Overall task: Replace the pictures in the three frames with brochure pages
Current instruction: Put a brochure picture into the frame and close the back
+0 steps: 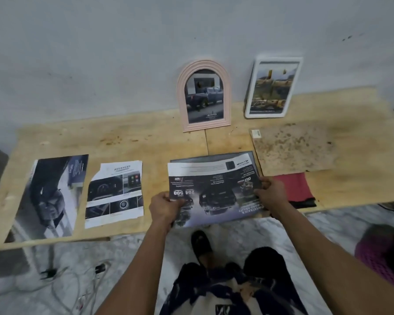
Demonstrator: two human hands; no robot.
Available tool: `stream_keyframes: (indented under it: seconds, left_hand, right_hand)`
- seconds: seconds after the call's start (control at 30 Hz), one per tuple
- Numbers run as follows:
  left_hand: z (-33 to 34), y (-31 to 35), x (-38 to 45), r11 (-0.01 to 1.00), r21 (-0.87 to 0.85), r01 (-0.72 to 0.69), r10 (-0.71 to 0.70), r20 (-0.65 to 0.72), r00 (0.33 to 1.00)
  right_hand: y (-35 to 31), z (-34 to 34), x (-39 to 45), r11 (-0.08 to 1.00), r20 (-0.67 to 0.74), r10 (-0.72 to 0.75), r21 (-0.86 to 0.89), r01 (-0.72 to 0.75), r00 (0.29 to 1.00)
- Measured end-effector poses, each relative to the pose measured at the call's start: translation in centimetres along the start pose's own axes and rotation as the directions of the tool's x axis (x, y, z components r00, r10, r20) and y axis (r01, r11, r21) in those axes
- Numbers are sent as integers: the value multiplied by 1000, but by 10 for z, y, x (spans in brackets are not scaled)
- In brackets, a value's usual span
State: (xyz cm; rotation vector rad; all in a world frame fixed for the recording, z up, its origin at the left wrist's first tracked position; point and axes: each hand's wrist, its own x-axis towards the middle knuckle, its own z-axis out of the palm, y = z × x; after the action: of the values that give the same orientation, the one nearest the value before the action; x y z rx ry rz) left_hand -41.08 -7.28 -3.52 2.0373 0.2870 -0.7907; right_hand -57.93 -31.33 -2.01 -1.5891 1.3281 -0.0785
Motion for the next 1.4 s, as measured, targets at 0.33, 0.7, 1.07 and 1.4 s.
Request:
stream_keyframes:
  seconds: [0.33, 0.7, 1.07, 1.4]
  left_hand:
    - [23, 5, 7, 866, 478, -149, 186, -30, 982]
    - [40, 10, 18, 713, 685, -152, 236, -30, 971]
    - [38, 6, 21, 785, 604, -140, 192, -21, 981]
    - [34, 7, 22, 782, 606, -148, 185, 2, 983]
  right_hand:
    - [4, 10, 24, 962, -72, -29, -272, 8, 997]
    - [14, 14, 45, 913, -18, 24, -407, -29, 1000]
    - [6, 24, 43, 800, 32, -66, -595, 72, 997]
    - [5, 27, 45, 778, 37, -74, -623, 81, 997]
